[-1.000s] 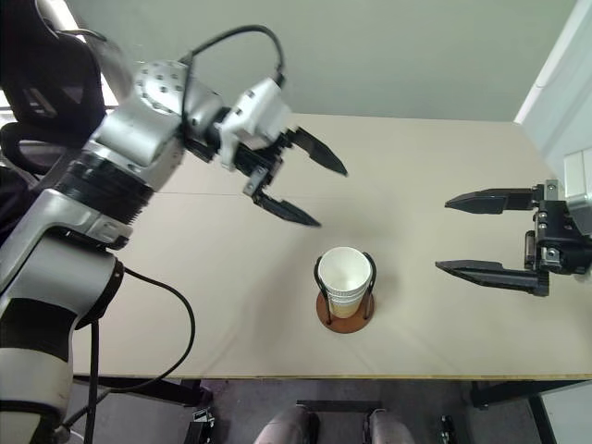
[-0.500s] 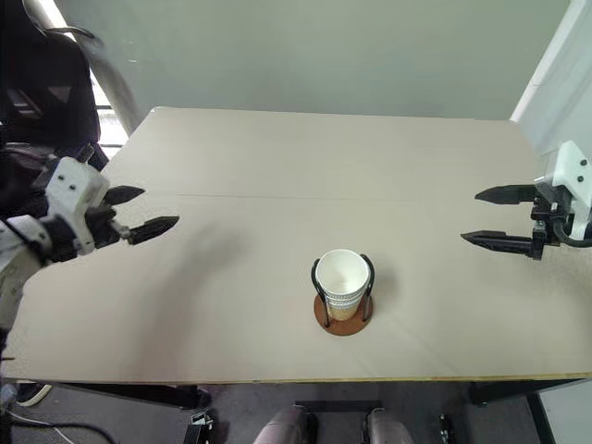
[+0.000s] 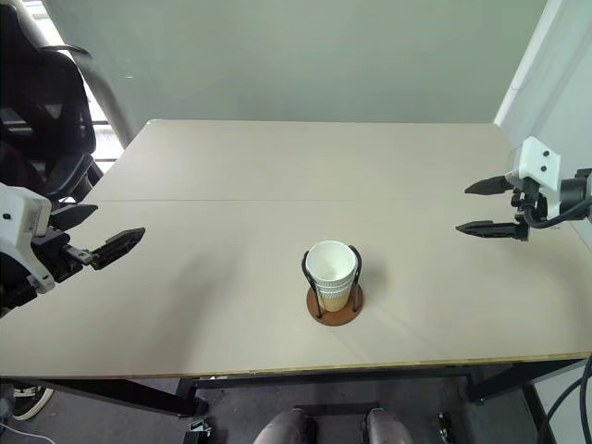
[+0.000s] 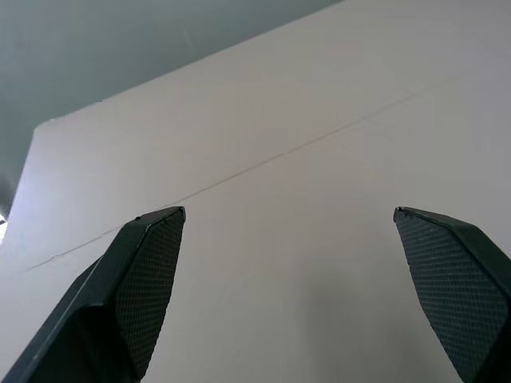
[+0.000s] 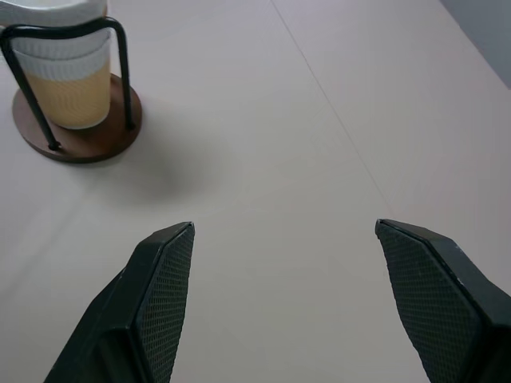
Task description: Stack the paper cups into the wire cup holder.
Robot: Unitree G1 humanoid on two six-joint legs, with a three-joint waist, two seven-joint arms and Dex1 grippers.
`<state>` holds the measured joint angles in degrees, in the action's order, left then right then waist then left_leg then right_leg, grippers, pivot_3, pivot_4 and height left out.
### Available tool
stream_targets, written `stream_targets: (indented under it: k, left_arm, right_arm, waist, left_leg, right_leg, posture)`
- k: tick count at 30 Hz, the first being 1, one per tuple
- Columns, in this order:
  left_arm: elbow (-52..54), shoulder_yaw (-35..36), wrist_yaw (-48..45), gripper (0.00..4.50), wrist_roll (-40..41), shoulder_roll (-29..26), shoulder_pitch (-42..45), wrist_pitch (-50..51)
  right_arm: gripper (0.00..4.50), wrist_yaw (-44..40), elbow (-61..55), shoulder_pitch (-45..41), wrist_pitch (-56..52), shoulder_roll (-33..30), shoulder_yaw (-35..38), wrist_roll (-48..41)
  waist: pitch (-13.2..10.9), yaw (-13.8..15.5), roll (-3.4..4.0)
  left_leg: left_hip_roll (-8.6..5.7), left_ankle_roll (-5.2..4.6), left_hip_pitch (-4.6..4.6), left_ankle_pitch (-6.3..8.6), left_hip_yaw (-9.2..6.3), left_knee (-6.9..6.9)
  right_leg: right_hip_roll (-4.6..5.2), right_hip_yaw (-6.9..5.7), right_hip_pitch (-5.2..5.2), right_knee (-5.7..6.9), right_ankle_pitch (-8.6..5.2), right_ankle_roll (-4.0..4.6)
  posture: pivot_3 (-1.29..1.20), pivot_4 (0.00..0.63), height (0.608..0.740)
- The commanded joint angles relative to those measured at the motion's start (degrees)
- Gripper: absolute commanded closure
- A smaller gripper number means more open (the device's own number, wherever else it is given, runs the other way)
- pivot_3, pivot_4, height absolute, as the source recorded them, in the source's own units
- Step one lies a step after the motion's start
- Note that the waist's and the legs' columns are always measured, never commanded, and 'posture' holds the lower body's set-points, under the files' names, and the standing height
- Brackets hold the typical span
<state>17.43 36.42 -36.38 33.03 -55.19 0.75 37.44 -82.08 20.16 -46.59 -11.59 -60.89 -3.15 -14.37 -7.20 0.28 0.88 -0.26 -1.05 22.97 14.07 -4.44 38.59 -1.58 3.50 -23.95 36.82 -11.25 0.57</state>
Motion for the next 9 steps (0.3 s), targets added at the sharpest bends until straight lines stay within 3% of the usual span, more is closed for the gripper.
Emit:
stream_targets:
  k: [1,9]
  left_arm:
    - [2.0,2.3,0.5,0.02,-0.7,0.0,-0.1,0.1]
    - [1.7,2.5,-0.2,0.02,-1.8,-0.3,-0.4,-0.4]
  right_arm:
    - [0.77,-0.5,0.6,-2.0,1.2,0.8,0.4,0.8]
    - [0.77,-1.3,0.8,-2.7,1.4,2.6,0.6,1.4]
  waist:
    - [0.0,0.0,0.00]
    - [0.0,-0.1,0.00]
  left_leg:
    - [0.00,0.01,0.00,-0.01,0.00,0.00]
    - [0.00,0.30,0.02,0.00,0.00,-0.42]
  right_leg:
    - [0.00,0.00,-0.02,0.02,-0.01,0.01]
    - [-0.03,0.07,-0.22,0.00,-0.17,0.17]
  posture:
    - [0.00,0.150,0.740]
    - [0.00,0.150,0.740]
